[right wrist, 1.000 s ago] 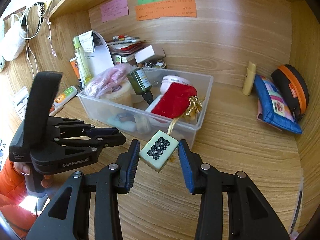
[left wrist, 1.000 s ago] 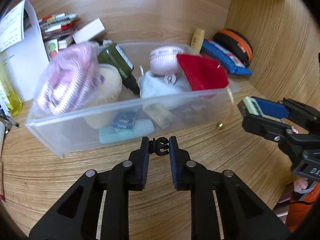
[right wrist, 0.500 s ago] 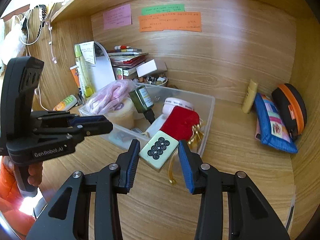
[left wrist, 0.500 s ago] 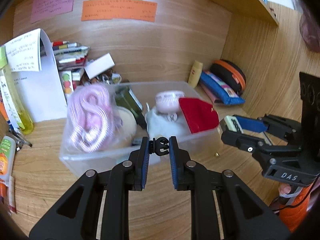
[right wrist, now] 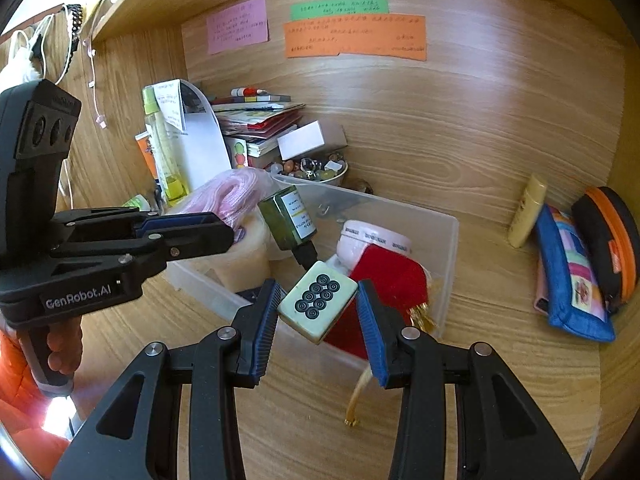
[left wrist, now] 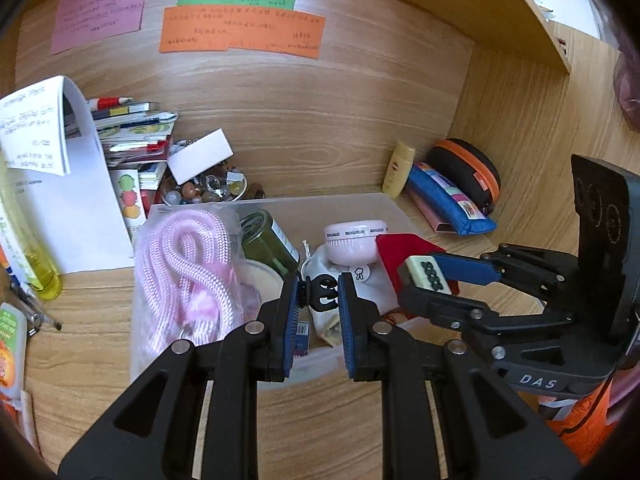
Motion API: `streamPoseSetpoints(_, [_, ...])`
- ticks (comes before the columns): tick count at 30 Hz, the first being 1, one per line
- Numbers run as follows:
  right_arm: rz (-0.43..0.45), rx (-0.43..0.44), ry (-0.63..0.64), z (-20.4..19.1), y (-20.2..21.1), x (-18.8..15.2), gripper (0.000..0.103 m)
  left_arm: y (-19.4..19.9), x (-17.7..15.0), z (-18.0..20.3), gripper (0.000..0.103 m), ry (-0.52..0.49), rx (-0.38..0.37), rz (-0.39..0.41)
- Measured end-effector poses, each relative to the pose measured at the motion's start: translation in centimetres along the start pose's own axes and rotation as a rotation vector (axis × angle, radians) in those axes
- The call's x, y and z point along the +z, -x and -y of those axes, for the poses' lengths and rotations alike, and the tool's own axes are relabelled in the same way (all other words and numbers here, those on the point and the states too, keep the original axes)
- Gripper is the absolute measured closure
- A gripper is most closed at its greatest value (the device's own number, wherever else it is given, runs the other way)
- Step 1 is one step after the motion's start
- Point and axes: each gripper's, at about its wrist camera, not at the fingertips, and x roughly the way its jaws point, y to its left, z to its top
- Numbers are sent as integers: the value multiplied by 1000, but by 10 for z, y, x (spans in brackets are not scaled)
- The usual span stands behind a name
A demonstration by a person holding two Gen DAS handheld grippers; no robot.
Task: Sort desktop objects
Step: 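Carry the black clip and mahjong tile into the clear box and release both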
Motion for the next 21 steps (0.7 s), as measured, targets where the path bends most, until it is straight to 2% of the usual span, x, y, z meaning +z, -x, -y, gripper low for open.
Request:
streamPoseSetpoints(5, [-21, -7, 27, -1, -16, 5, 67, -13, 4, -7, 85, 19, -17, -23])
streamPoseSetpoints(8, [-7, -66, 69, -6, -19, 7, 66, -17, 7, -11, 82, 40, -34, -42])
streamPoseSetpoints(10, [9, -59, 76, -7, -17, 7, 63, -17, 9, -12, 74, 48, -35, -38])
streamPoseSetpoints(11, [18, -60, 76, -7, -14, 7, 57, -16, 10, -12, 70, 50, -35, -33])
streamPoseSetpoints(13, [40, -79, 77, -6, -10, 8, 50, -13, 10, -11, 67, 51, -28, -22])
streamPoseSetpoints(16, [61, -85, 67, -4, -3, 9, 49, -9, 10, -9, 63, 44, -15, -16])
streamPoseSetpoints(18, [67, -96, 59, -2, 1, 8, 48, -6, 9, -8, 50, 47, -3, -11])
streamPoseSetpoints(21, [75, -108, 43, 1, 8, 6, 42, 3, 7, -6, 39, 44, 33, 7])
